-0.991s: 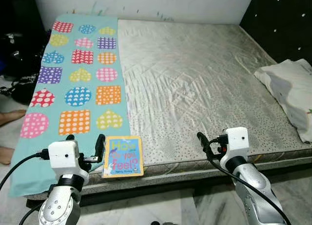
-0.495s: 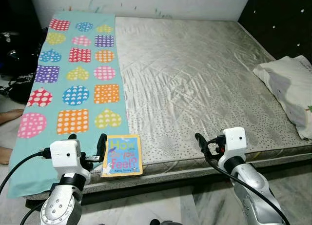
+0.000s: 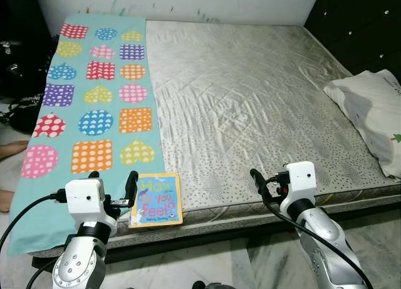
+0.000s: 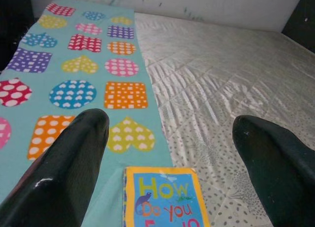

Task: Clean up the room

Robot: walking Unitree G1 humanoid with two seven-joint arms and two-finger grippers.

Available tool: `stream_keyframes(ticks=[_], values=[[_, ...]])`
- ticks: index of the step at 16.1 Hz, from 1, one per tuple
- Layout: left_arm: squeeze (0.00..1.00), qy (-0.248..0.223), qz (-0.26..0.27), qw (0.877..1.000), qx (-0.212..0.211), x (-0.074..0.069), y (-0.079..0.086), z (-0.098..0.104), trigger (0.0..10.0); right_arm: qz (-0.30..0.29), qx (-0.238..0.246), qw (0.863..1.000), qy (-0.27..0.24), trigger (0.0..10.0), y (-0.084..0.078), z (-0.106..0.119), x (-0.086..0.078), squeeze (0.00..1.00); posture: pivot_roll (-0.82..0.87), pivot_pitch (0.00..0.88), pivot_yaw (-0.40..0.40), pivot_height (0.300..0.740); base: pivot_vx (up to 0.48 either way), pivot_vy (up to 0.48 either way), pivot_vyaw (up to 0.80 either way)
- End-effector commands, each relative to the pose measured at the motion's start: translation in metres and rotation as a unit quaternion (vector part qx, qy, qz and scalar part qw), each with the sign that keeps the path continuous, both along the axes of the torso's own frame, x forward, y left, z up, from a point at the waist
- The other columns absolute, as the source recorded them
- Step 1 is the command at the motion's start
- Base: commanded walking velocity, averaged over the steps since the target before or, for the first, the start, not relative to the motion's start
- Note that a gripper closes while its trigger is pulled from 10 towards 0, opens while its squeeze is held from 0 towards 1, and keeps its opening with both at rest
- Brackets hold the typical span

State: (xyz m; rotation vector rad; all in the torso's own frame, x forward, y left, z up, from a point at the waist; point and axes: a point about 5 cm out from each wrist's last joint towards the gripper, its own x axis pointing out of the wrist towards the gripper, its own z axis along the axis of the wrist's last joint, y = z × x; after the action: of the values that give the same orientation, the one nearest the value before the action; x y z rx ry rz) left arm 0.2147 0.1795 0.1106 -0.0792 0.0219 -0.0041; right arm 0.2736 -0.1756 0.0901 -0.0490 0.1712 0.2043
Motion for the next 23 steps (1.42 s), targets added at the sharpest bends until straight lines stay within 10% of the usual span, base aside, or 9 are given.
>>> stream_keyframes(ticks=[1, 23], values=[[0.0, 0.005, -0.006, 1.0, 0.0, 0.0002, -0.002, -0.0009, 10.0, -0.001, -0.005, 1.0, 0.003, 10.0, -0.0022, 0.0, 0.0006, 0.0, 0.0, 0.146, -0.118, 0.74, 0.0, 0.0, 0.0], [0.0, 0.011, 0.002, 1.0, 0.01, 0.0036, -0.0041, -0.0037, 10.0, 0.008, -0.006, 1.0, 0.005, 10.0, 0.0007, -0.0027, 0.0026, 0.0, 0.01, 0.131, -0.119, 0.74, 0.196, 0.0, 0.0]])
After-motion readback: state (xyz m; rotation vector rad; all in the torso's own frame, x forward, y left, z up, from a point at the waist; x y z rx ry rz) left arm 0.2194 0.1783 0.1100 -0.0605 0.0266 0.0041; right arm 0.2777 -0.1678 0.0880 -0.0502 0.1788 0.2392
